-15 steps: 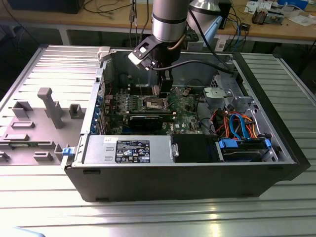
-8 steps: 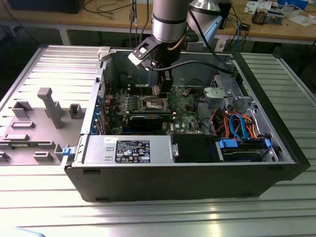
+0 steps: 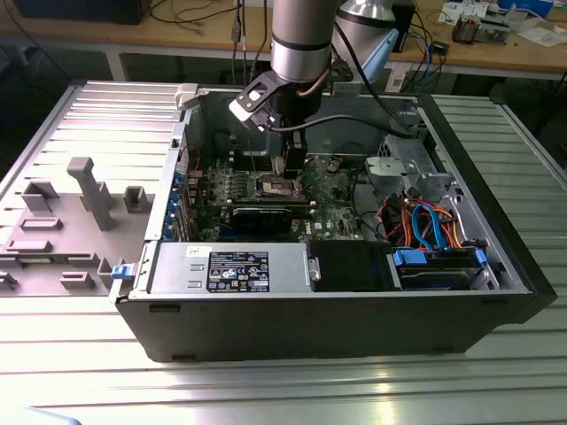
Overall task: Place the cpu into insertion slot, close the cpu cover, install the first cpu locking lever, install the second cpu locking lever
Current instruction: 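Place the cpu into insertion slot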
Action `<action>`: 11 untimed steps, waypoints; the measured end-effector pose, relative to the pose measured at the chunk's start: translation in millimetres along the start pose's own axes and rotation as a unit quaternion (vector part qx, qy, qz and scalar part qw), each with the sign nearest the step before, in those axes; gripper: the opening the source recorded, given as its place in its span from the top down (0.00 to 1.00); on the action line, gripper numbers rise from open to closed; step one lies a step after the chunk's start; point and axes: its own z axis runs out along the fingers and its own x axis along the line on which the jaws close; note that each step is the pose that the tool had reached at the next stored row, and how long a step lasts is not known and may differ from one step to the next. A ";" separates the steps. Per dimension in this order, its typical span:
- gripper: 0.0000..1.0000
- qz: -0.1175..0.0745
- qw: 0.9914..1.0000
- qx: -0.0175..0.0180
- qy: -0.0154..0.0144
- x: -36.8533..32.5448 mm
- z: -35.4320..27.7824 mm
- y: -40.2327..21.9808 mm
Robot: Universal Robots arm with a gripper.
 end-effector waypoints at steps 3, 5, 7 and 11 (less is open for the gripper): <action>0.45 0.000 1.000 0.000 0.000 0.3 1.9 -0.6; 0.45 0.000 1.000 0.000 0.000 0.4 2.1 -0.6; 0.45 0.000 1.000 0.000 0.000 0.4 2.1 -0.6; 0.45 0.000 1.000 0.000 0.000 0.4 2.1 -0.6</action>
